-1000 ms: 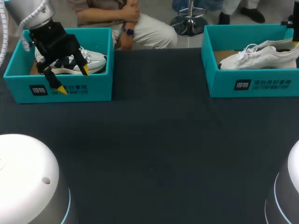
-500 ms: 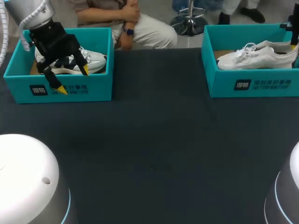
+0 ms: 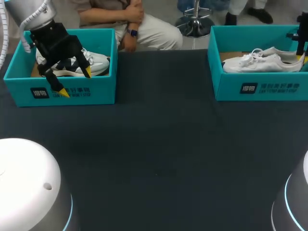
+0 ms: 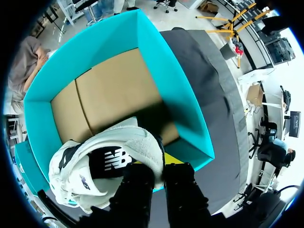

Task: Take the shoe out of the shoebox, open the shoe tongue, remove and reinsert the insole, then place the shoe into the shoebox

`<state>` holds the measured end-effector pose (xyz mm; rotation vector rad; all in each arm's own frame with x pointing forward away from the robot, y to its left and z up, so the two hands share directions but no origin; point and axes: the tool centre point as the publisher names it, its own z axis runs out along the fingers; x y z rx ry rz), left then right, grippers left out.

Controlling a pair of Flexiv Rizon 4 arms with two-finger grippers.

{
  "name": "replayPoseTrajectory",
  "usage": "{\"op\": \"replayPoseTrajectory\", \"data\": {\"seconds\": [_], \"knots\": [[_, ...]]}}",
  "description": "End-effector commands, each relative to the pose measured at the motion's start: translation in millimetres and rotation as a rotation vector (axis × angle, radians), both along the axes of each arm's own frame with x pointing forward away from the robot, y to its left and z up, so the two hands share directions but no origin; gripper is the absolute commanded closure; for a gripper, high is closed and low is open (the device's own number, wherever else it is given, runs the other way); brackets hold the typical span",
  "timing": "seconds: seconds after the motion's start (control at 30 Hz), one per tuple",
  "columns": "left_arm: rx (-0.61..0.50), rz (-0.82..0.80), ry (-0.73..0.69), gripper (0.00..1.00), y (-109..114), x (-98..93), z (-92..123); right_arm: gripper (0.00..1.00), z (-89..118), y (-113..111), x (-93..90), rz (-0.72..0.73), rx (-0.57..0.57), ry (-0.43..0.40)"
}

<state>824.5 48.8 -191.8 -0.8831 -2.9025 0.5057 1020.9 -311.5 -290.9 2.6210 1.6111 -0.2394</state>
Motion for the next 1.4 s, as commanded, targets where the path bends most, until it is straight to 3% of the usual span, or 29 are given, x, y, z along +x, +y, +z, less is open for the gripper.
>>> {"op": "replayPoseTrajectory", "data": {"seconds": [0.03, 0.27, 1.4], "knots": [[0.003, -0.001, 0.001, 0.00, 0.0, 0.6, 0.1, 1.00, -10.3, 2.9, 7.2, 0.001, 0.004, 0.017], [0.003, -0.001, 0.001, 0.00, 0.0, 0.6, 0.1, 1.00, -16.7, 4.1, 7.5, -0.020, 0.058, 0.014], [0.003, -0.001, 0.001, 0.00, 0.0, 0.6, 0.1, 1.00, 51.4, 15.9, 7.0, -0.021, 0.221, -0.072]]}}
